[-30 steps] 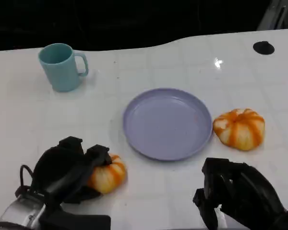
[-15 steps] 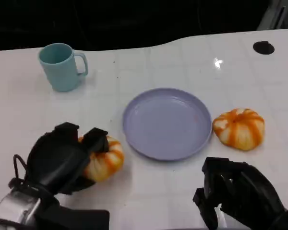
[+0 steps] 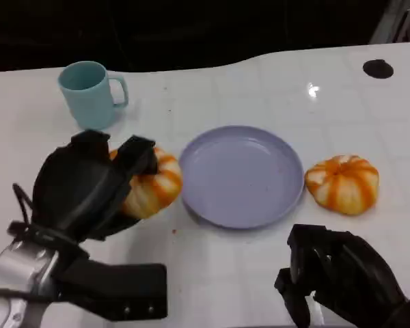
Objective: Grasp the bread from the table and place it into the plate.
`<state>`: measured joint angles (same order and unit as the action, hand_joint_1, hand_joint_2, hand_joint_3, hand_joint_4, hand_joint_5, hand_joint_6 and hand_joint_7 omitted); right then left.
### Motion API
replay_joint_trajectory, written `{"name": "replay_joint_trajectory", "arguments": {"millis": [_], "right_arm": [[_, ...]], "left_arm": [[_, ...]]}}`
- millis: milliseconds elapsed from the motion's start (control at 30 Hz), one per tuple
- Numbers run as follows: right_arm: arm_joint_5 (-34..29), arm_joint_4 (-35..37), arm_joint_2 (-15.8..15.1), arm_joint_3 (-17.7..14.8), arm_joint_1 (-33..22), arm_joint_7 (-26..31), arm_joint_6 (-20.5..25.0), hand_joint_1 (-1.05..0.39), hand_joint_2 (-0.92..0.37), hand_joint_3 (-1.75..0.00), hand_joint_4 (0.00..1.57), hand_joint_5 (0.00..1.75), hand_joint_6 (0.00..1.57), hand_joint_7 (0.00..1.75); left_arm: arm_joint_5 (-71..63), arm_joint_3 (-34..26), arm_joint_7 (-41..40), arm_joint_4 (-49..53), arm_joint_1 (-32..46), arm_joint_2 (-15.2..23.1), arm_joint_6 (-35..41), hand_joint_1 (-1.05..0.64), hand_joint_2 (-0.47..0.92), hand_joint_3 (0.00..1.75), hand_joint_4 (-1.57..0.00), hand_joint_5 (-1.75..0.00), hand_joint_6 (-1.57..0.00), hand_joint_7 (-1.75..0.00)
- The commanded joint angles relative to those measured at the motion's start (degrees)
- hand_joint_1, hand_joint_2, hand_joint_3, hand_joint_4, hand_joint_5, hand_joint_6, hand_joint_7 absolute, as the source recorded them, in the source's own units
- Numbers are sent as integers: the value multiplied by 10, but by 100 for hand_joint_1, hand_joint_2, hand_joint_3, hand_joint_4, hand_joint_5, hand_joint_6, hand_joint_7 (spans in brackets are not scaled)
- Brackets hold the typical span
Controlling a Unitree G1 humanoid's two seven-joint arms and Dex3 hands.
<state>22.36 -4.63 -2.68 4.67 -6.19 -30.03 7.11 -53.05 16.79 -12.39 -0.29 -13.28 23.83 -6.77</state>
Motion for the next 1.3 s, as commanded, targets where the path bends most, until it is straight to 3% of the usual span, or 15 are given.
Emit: {"name": "replay_joint_trajectory", "arguments": {"millis": [33,233,300,400,533,700,833,867,933,967,1000,1067,1100,1167,1300], "right_arm": [[4,-2,-5,-7,0,-1,-1,-93,-77,-63,120,167,103,151],[7,-4,-5,-8,-3,-1,1,-93,-77,-62,120,167,103,150],[7,-4,-5,-8,-4,-2,0,-93,-77,-63,120,167,103,151],[4,-4,-7,-8,-5,-1,-1,-93,-77,-63,120,167,104,151],[2,-3,-7,-8,-5,-1,-4,-94,-77,-64,121,168,103,152],[6,-2,-6,-10,-5,-3,-2,-94,-76,-65,121,168,102,153],[0,-4,-4,-8,-7,2,-4,-95,-76,-64,121,168,103,155],[-3,-5,-4,-7,-7,3,-6,-95,-76,-64,122,167,103,155],[-5,-4,-3,-6,-8,3,-10,-95,-76,-64,122,167,103,155],[-5,-4,-2,-5,-8,3,-10,-95,-77,-64,122,167,103,155],[-4,-4,-1,-5,-8,3,-11,-94,-77,-64,122,167,103,155],[-2,-5,0,-4,-8,3,-9,-94,-76,-64,121,167,103,155],[-1,-5,0,-4,-9,3,-9,-94,-77,-63,121,167,103,154],[-3,-7,0,-3,-9,4,-11,-94,-77,-63,122,166,103,154],[-3,-8,-1,-2,-10,3,-11,-94,-78,-62,122,166,103,154]], "left_arm": [[23,15,-16,75,-75,-26,-33,-22,45,109,-87,-175,-70,-168],[23,47,-38,190,-155,-56,-68,-21,39,115,-91,-175,-77,-155],[21,61,-39,224,-179,-70,-70,-22,38,112,-90,-175,-76,-158],[23,79,-55,286,-216,-93,-84,-25,42,96,-88,-175,-80,-145],[38,96,-100,392,-262,-127,-126,-23,39,109,-92,-175,-73,-172],[44,117,-158,517,-313,-161,-166,-24,35,124,-93,-175,-74,-175],[59,123,-137,566,-338,-180,-162,-23,39,124,-89,-175,-69,-175],[66,122,-119,571,-343,-185,-155,-25,47,106,-83,-175,-74,-141],[74,125,-70,570,-351,-189,-131,-29,62,77,-76,-164,-80,-99],[73,130,-41,563,-353,-187,-117,-35,77,52,-69,-140,-78,-67],[71,136,-15,553,-354,-184,-102,-38,84,39,-65,-122,-76,-48],[65,148,36,528,-352,-176,-77,-45,90,29,-59,-79,-68,-19],[62,153,59,516,-350,-172,-67,-54,91,30,-52,-53,-57,-8],[61,162,96,495,-345,-163,-52,-68,92,36,-41,-32,-41,-2],[63,171,147,455,-337,-148,-31,-86,92,48,-21,-18,-27,0]]}}
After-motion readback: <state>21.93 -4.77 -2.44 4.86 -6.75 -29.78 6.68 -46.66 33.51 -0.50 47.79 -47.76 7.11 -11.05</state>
